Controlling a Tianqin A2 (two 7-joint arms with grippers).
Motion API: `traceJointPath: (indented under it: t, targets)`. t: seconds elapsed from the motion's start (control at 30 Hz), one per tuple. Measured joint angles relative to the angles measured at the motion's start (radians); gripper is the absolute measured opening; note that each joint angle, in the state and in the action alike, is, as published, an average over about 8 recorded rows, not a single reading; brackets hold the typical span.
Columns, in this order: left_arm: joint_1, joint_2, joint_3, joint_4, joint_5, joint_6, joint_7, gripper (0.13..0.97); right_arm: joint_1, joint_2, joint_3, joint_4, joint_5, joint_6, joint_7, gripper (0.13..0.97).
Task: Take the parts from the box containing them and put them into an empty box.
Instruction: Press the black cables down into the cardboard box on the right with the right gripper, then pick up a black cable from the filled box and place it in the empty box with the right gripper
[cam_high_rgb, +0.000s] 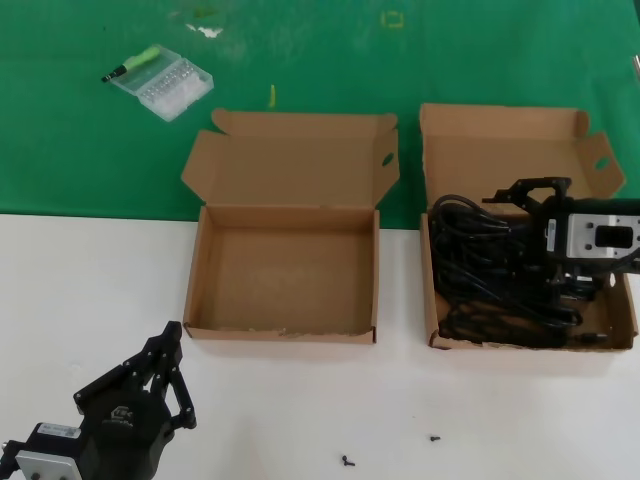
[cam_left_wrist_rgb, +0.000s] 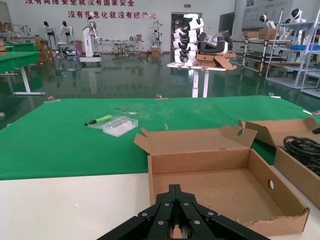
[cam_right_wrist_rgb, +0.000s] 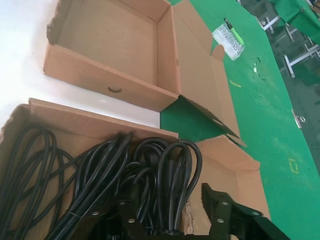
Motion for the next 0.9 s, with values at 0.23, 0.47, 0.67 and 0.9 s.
traceJointPath:
  t: [0.23,0.47,0.67,0.9]
  targets:
    - [0.0,0.0,0.0,0.0,0.0,0.0,0.0,0.149,0.04,-0.034,0.022,-0.113,0.023,0.011,-0.075,0.427]
    - [0.0,0.0,0.0,0.0,0.0,0.0,0.0,0.149,0.068,-0.05,0.036,-0.177,0.036,0.013,-0.113,0.304]
    - [0.0,0.0,0.0,0.0,0.0,0.0,0.0,0.149,0.075,-0.054,0.042,-0.197,0.04,0.012,-0.123,0.227]
    - [0.0,0.0,0.0,0.0,0.0,0.0,0.0,0.149,0.073,-0.052,0.047,-0.191,0.042,0.013,-0.121,0.17]
